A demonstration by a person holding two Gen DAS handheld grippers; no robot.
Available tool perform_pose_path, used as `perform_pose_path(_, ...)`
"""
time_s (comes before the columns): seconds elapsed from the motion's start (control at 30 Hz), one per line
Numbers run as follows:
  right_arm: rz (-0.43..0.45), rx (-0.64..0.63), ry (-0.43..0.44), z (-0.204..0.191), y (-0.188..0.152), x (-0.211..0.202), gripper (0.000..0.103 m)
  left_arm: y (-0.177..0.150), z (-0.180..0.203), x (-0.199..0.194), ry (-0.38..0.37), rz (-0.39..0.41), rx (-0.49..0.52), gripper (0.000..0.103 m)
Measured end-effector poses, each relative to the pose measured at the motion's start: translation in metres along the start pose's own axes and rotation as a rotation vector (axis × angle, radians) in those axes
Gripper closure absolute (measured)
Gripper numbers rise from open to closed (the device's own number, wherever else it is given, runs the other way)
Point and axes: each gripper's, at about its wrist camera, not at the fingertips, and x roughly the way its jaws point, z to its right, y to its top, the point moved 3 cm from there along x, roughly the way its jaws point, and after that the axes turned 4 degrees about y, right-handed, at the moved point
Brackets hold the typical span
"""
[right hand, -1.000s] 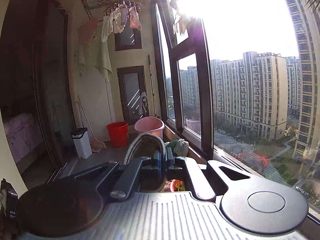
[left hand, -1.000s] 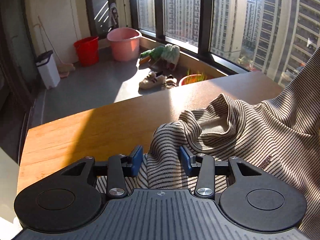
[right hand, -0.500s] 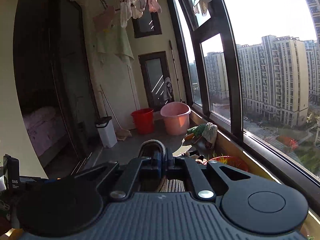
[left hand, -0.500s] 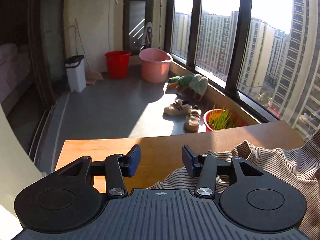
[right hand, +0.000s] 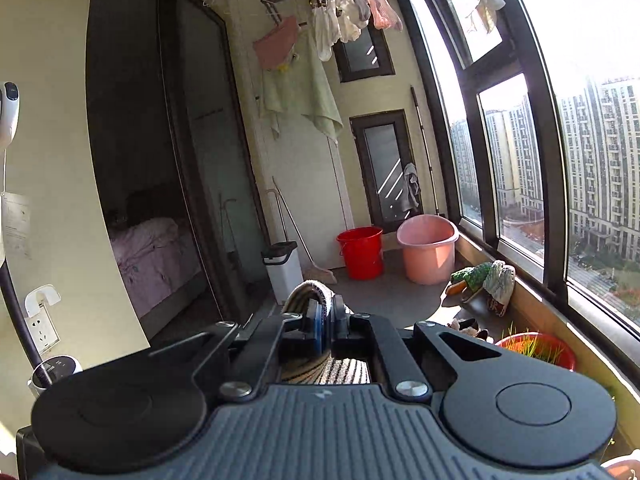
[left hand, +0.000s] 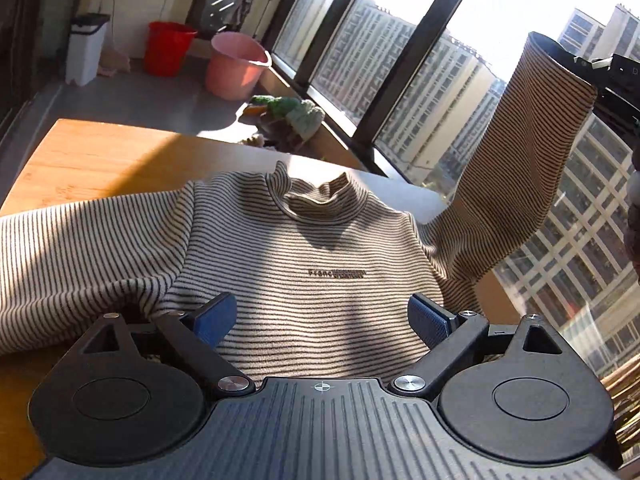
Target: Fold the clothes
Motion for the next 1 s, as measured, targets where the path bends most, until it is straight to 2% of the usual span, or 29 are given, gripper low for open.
perform_pose_path(0.1, -0.017, -0.039, 0.047, -0.028, 0.002, 0.017, 0.1, -0.026, 0.001, 0.001, -0.025, -0.039, -0.006, 0.001)
perform_pose_path(0.27, -0.077, -0.075, 0.09, -0.066, -0.008, 0.05, 0.099, -0.049, 0.011, -0.005, 0.002, 0.032, 0.113, 0.0)
perform_pose_path(0.43, -0.125, -0.091, 0.085, -0.081, -0.022, 0.065, 0.096, -0.053, 0.01, -0.01, -0.016, 0.054, 0.109, 0.0)
perform_pose_path(0.5, -0.141, -0.089, 0.093, -0.081, -0.025, 0.067, 0.095, -0.051, 0.007, -0.011, -0.029, 0.058, 0.094, 0.0)
perform_pose_path(0.63, -0.154, -0.09, 0.082, -0.077, -0.032, 0.062, 0.081, -0.052, 0.009, -0.011, -0.03, 0.064, 0.094, 0.0)
perform_pose_path(0.77, -0.158, -0.096, 0.064, -0.063, -0.037, 0.054, 0.08, -0.053, 0.011, -0.012, -0.02, 0.065, 0.108, 0.0)
perform_pose_path(0.93, -0.2, -0.163, -0.03, -0.027, -0.058, 0.034, 0.08, -0.054, 0.015, -0.011, 0.001, 0.061, 0.133, 0.0)
perform_pose_path(1.0, -0.243, -0.236, -0.074, -0.015, -0.075, 0.025, 0.074, -0.054, 0.016, -0.011, 0.012, 0.06, 0.146, 0.0)
